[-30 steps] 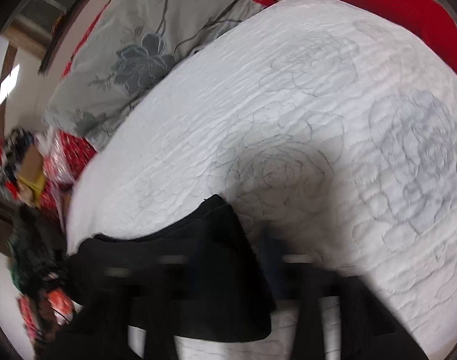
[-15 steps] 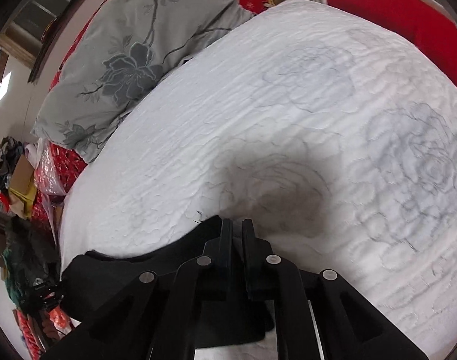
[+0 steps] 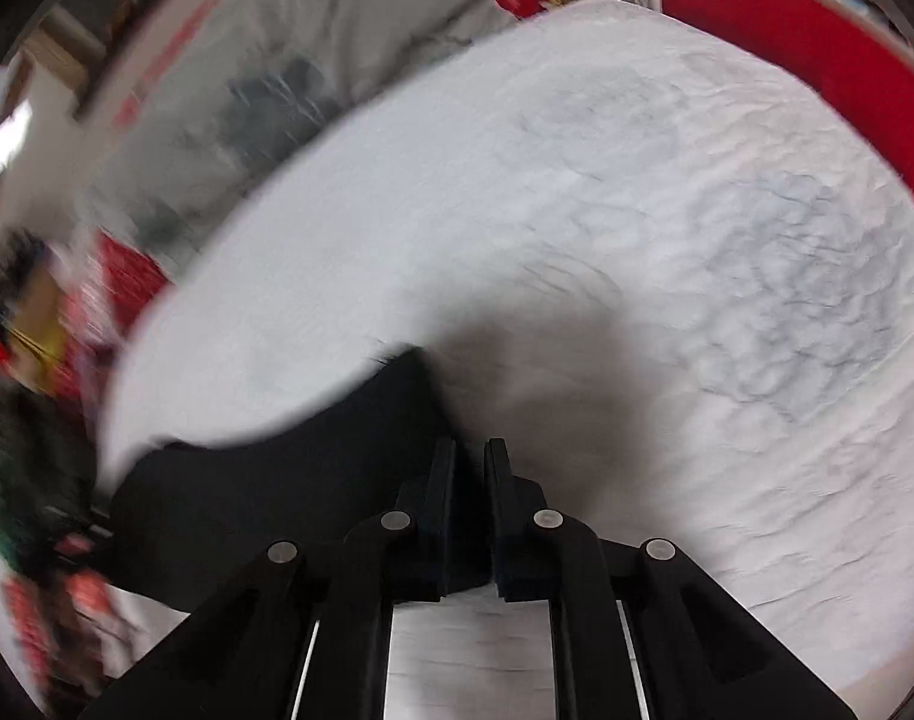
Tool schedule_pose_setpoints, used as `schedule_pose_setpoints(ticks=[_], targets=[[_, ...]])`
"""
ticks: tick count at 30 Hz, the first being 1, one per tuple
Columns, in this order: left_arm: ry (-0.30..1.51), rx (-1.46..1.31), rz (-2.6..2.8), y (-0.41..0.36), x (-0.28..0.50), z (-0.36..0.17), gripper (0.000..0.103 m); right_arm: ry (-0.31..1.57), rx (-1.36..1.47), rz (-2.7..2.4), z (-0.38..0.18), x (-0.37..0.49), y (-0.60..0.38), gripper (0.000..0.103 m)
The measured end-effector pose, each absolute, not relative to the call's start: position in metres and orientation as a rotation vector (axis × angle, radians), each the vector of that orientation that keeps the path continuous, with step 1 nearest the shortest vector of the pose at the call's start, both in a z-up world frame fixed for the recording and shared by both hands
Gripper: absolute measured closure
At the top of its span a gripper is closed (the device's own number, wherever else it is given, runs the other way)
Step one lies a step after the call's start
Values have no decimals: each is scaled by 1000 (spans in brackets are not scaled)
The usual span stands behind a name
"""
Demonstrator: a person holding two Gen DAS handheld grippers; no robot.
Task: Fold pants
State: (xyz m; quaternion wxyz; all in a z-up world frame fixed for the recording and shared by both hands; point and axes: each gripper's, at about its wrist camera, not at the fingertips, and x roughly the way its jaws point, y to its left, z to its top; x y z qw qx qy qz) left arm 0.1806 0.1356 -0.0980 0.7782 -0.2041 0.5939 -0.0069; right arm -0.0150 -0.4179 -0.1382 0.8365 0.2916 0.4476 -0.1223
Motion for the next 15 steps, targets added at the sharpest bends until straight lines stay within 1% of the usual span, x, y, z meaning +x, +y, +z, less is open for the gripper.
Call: schedule_pose_setpoints(ticks=[1, 3, 4, 5, 6, 7, 8, 9, 10, 11, 14, 15], targets=[[1283, -444, -9, 136, 178, -95, 75, 939, 633, -275, -139, -18, -422, 98], [1262, -449, 5, 136, 165, -81, 75, 915, 716, -255, -138, -24, -430, 88], [1242, -455, 3, 135, 159, -74, 75, 895, 764, -234, -135, -30, -433, 88], [1213, -458, 5, 130, 148, -64, 75, 879, 781, -228, -131, -34, -435, 86], [1182, -463, -1, 124, 136, -53, 75, 867, 792, -217, -128, -37, -438, 76], [1163, -471, -26, 116, 127, -45, 71, 858, 809, -204, -125, -41, -440, 69], [1154, -486, -66, 104, 115, -38, 64, 852, 822, -203, -123, -45, -443, 54], [1153, -498, -98, 93, 106, -33, 61, 849, 837, -205, -122, -49, -446, 48], [1156, -515, -132, 79, 98, -30, 54, 849, 849, -202, -121, -50, -449, 48], [1171, -539, -178, 63, 90, -30, 50, 851, 866, -197, -122, -51, -452, 48], [1272, -590, -314, 11, 74, -43, 50, 850, 899, -174, -122, -56, -455, 48], [1318, -600, -353, -7, 69, -50, 49, 852, 909, -160, -122, -55, -455, 46]])
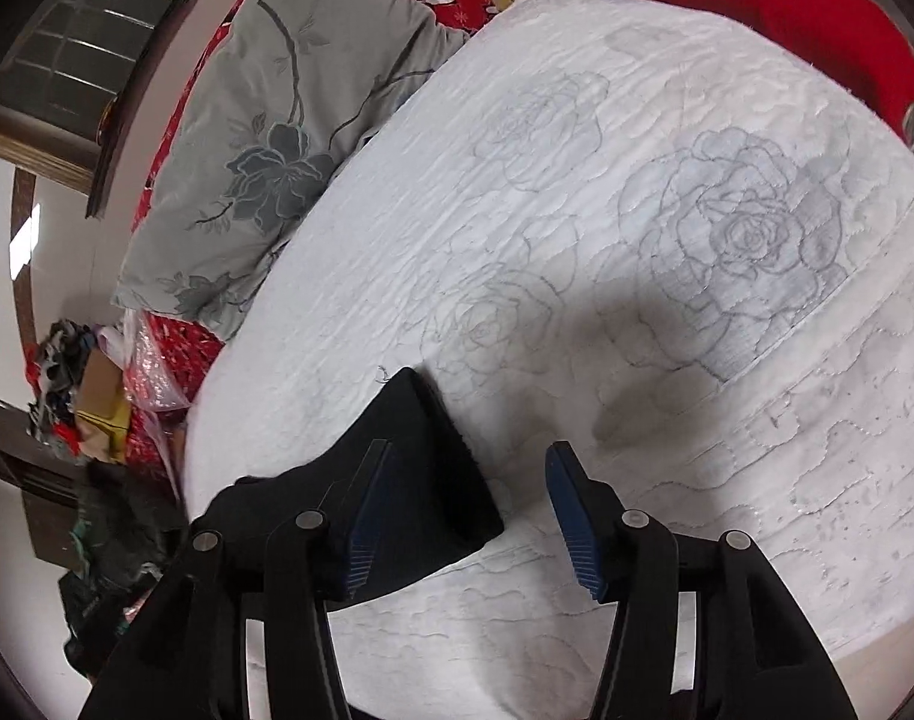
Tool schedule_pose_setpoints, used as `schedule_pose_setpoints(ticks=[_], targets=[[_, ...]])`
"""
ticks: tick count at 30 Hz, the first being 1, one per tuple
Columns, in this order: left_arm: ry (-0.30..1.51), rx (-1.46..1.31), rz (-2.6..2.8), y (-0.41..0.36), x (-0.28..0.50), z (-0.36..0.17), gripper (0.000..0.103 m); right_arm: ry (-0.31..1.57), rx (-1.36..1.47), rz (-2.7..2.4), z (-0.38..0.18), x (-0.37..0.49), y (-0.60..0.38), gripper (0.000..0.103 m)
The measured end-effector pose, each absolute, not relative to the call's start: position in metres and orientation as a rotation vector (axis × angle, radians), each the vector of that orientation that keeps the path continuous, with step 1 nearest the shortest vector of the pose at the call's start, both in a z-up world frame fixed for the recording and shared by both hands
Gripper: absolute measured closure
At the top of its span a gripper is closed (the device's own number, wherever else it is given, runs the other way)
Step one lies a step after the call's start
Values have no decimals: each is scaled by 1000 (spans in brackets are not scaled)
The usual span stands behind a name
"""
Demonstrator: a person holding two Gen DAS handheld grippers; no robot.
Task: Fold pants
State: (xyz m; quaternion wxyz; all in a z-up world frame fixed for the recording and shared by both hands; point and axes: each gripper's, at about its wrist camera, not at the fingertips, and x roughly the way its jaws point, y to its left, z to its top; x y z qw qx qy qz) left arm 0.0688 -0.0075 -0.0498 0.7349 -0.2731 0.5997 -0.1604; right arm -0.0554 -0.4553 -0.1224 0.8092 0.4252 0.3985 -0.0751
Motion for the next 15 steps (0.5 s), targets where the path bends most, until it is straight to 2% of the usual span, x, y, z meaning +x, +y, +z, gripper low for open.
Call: schedule_pose_setpoints(ticks=[5, 9, 15], targets=[[1519, -646, -469, -94, 57, -92, 50, 884, 925, -92, -124, -51, -452, 39], [1583, -676, -490, -140, 50, -108, 50, 889, 944, -60, -125, -48, -456, 35], [1642, -780, -501, -186, 32, -118, 49, 913, 1007, -20, -135, -46, -468, 35]])
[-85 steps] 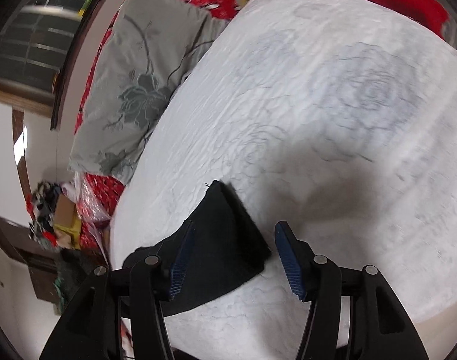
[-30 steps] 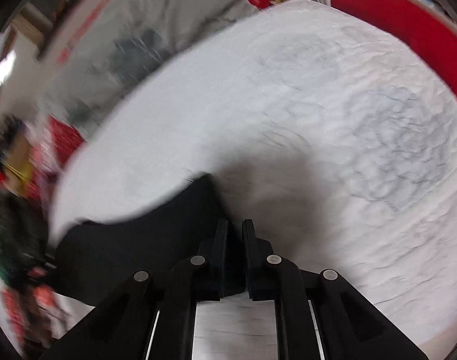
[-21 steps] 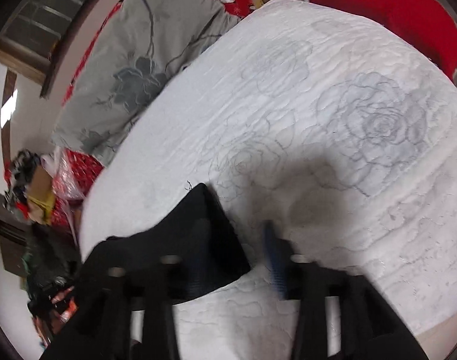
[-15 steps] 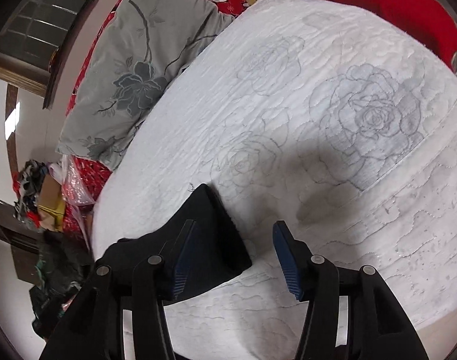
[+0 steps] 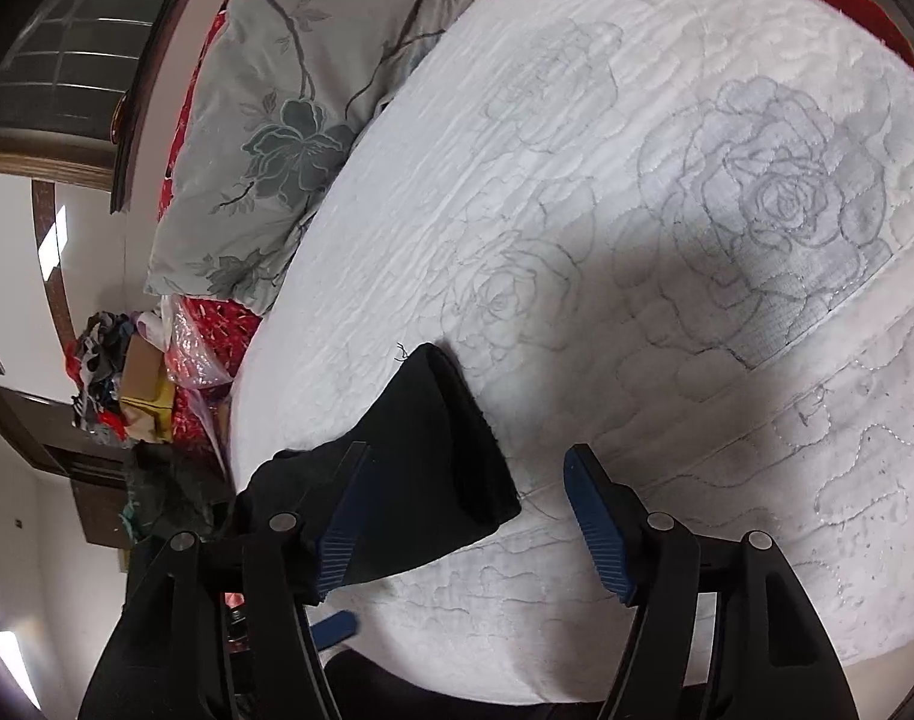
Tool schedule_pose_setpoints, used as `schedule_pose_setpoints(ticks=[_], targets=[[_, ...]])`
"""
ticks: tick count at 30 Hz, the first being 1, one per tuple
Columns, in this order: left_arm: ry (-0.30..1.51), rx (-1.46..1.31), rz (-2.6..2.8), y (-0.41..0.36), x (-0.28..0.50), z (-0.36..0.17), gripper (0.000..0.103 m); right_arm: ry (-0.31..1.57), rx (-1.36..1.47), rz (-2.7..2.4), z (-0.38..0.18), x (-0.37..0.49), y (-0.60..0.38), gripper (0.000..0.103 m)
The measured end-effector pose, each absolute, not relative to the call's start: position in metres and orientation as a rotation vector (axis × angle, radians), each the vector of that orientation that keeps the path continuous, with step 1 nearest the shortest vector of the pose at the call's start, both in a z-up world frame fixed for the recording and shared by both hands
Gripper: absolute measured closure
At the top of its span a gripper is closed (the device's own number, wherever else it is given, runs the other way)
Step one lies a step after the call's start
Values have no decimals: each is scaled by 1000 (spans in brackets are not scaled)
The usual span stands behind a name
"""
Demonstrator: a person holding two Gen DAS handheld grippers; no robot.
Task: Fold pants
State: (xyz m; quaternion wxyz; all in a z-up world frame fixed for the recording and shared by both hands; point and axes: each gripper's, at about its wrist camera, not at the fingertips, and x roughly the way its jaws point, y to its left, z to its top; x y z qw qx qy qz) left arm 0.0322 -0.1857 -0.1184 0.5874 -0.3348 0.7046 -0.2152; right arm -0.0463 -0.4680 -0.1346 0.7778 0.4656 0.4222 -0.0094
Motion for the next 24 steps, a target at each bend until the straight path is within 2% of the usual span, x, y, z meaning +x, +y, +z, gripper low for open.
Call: schedule_pose_setpoints(ticks=[8, 11, 18, 24], targets=[[1691, -880, -467, -225, 37, -141, 50, 982, 1033, 36, -140, -32, -484, 35], [1664, -879, -487, -211, 49, -136, 50, 1001, 1043, 52, -142, -25, -486, 34], [1335, -707, -344, -75, 87, -68, 50, 1001, 1043, 83, -143, -21, -486, 32], [1248, -623, -118, 38, 75, -59, 50, 1005, 984, 108, -134, -8, -466, 29]])
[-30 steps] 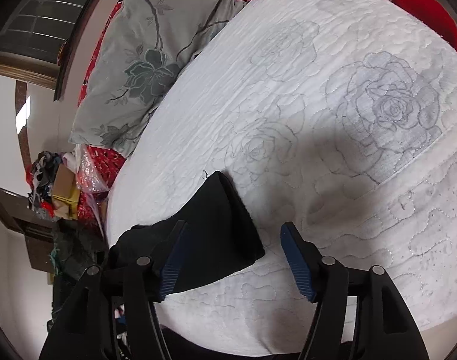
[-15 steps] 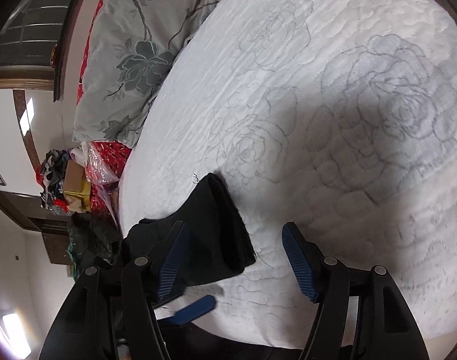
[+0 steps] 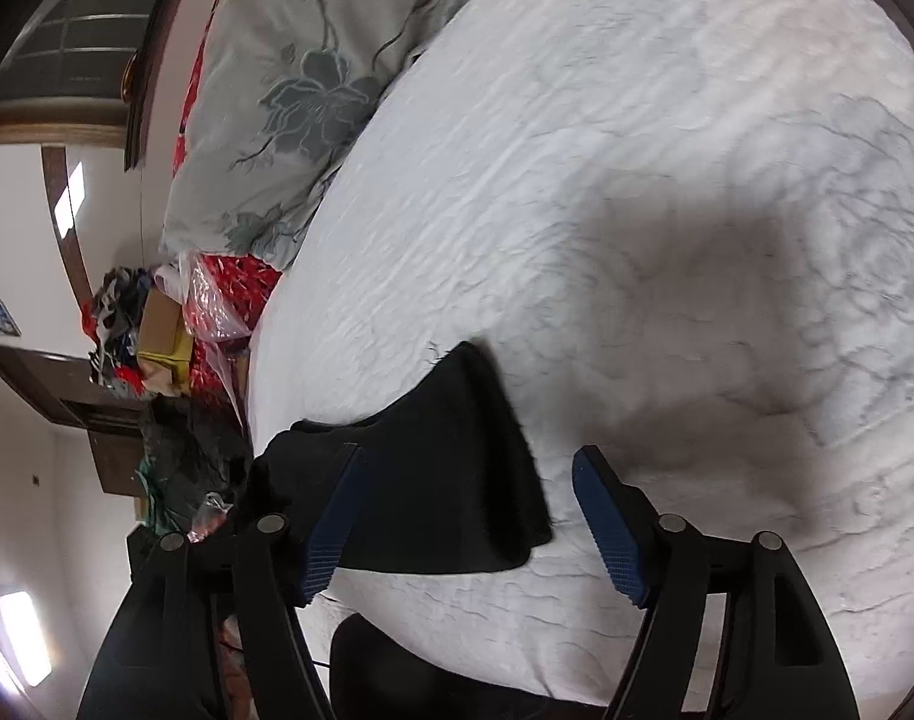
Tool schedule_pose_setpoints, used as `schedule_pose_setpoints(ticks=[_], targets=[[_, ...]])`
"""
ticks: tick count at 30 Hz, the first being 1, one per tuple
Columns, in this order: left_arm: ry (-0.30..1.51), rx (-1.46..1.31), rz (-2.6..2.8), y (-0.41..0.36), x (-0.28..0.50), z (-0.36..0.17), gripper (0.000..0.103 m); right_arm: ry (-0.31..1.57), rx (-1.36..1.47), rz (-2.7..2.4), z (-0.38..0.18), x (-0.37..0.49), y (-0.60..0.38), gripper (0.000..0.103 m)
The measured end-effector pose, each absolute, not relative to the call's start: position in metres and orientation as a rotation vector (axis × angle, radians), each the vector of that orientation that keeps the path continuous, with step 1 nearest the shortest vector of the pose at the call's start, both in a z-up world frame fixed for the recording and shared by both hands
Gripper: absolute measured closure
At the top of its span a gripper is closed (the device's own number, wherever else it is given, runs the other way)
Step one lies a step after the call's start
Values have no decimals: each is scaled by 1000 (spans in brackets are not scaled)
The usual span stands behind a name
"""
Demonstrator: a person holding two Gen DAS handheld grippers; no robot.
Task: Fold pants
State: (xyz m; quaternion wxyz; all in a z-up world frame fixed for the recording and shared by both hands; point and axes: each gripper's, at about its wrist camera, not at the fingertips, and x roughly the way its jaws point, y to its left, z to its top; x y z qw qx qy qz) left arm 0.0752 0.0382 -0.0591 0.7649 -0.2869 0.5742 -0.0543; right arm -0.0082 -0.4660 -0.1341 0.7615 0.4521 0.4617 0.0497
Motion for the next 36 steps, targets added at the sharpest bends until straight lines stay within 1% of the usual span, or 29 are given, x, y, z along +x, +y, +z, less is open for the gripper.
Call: schedule_pose_setpoints(ticks=[3, 6, 13, 16, 18, 19, 21, 23, 25, 27, 29, 30, 36], targets=[[1224, -622, -73, 66, 70, -64, 50, 1005, 982, 90, -134, -4, -460, 29], [1222, -639, -86, 78, 70, -69, 50, 1011, 956, 59, -130, -3, -452, 29], [1164, -520, -69, 91, 82, -58, 49, 1001, 709, -18, -102, -8, -414, 29], [1145, -407, -33, 103, 107, -53, 49, 1007, 721, -61, -104, -12, -414, 29], [1204, -337, 50, 120, 131, -63, 50, 1012, 760, -81, -109, -15, -417, 29], [1243, -413, 13, 134, 137, -68, 51, 1012, 777, -98, -111, -17, -418, 29], [1206, -597, -46, 158, 132, -64, 51, 1003, 806, -119, -112, -21, -420, 29], [1151, -666, -57, 176, 124, -54, 51, 987, 818, -128, -111, -27, -420, 29], [1140, -719, -89, 183, 113, -49, 50, 984, 816, -143, -111, -30, -422, 28], [1169, -765, -144, 174, 106, -52, 49, 988, 831, -158, -112, -30, -425, 28], [1213, -794, -202, 152, 96, -58, 43, 994, 839, -161, -114, -28, -427, 28], [1232, -802, -231, 137, 93, -62, 42, 996, 841, -162, -115, -26, -427, 28], [1435, -743, -415, 1, 67, -92, 41, 1015, 841, -137, -117, -21, -427, 28]])
